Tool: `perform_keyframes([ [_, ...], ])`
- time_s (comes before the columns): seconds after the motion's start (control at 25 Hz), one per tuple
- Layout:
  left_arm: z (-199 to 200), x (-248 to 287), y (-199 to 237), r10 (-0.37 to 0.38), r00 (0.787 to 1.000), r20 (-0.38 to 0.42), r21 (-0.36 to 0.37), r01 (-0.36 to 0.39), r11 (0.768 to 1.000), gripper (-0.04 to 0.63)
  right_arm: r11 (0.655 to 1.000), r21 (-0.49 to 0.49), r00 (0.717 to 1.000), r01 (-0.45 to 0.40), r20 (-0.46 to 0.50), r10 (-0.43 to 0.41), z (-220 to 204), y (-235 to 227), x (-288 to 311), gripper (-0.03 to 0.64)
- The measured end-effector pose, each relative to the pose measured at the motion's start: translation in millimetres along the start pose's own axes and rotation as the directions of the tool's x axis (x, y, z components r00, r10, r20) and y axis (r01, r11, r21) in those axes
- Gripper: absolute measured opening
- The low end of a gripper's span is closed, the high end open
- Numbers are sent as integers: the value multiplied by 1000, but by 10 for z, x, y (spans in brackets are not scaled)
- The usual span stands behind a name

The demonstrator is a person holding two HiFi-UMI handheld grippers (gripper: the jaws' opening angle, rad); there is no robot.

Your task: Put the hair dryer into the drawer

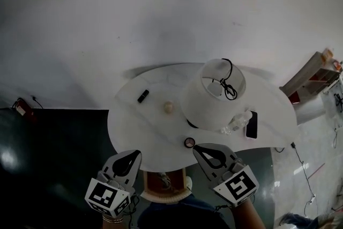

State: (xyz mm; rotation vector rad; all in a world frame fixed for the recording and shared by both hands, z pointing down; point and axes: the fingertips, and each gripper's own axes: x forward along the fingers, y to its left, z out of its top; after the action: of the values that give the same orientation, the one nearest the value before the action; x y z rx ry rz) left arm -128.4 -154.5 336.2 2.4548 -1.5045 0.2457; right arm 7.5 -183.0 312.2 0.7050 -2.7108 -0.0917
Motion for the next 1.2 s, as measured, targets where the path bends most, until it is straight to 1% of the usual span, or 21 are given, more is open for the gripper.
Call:
perform_keyframes([
  [0.2,280,-17,22,11,998,67,10,-12,1000,15,999,27,997,26,72,-28,214,-137,-74,18],
  [0.32,409,-3,33,19,996,92,30,-22,999,15,999,14,992,47,116,-49,325,-224,-107,18],
  [0.6,675,-35,13,29,987,161,47,-37,998,15,994,-2,980,112,163,-110,517,-369,-231,18],
  [0.8,748,-93,-9,58,981,187,35,-66,997,15,991,6,972,132,195,-131,638,-429,-341,18],
  [1.04,782,-139,-21,74,976,206,16,-79,997,15,992,0,971,125,203,-122,672,-433,-386,18],
  [1.2,788,-156,-27,79,975,209,17,-85,996,15,992,5,970,124,209,-122,671,-431,-386,18],
])
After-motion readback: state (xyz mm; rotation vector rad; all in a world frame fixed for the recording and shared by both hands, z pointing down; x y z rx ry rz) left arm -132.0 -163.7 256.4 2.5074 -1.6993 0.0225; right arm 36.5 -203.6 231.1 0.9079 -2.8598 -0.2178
